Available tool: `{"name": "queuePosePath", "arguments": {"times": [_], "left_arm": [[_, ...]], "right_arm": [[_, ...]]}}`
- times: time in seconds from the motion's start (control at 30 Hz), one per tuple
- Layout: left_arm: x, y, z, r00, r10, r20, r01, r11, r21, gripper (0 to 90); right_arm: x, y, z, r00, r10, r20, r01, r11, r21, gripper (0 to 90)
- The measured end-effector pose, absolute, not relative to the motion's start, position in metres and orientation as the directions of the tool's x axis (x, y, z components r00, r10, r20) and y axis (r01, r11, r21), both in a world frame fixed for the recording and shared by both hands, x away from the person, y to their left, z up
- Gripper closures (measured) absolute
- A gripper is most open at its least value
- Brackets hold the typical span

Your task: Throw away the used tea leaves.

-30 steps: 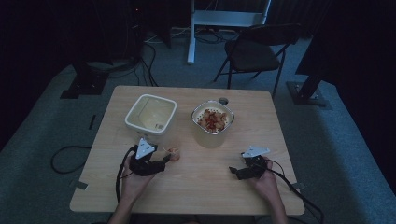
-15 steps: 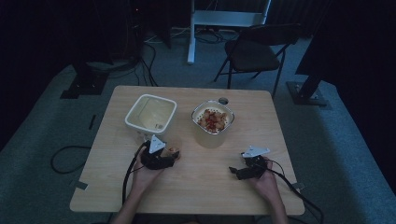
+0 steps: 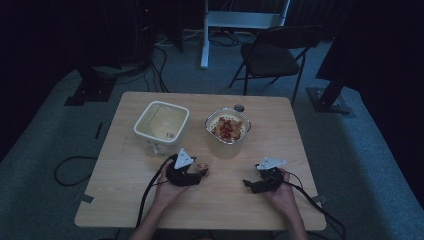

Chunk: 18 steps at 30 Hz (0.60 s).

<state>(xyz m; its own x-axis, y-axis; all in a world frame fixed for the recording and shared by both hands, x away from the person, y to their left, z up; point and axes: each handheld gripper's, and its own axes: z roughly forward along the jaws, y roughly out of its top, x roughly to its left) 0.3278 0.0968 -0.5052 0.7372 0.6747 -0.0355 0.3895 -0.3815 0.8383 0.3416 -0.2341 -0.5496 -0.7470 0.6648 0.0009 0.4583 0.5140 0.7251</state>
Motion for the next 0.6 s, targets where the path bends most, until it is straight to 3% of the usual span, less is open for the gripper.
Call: {"name": "queuePosePath", "arguments": {"times": [0.6], "left_arm": [[0.323, 0.049, -0.505, 0.812, 0.579, -0.070, 0.366, -0.412, 0.834, 32.3]], "right_arm": [[0.339, -0.228, -0.549, -0.760, 0.650, 0.001, 0.445, 0.519, 0.729, 17.9]]}}
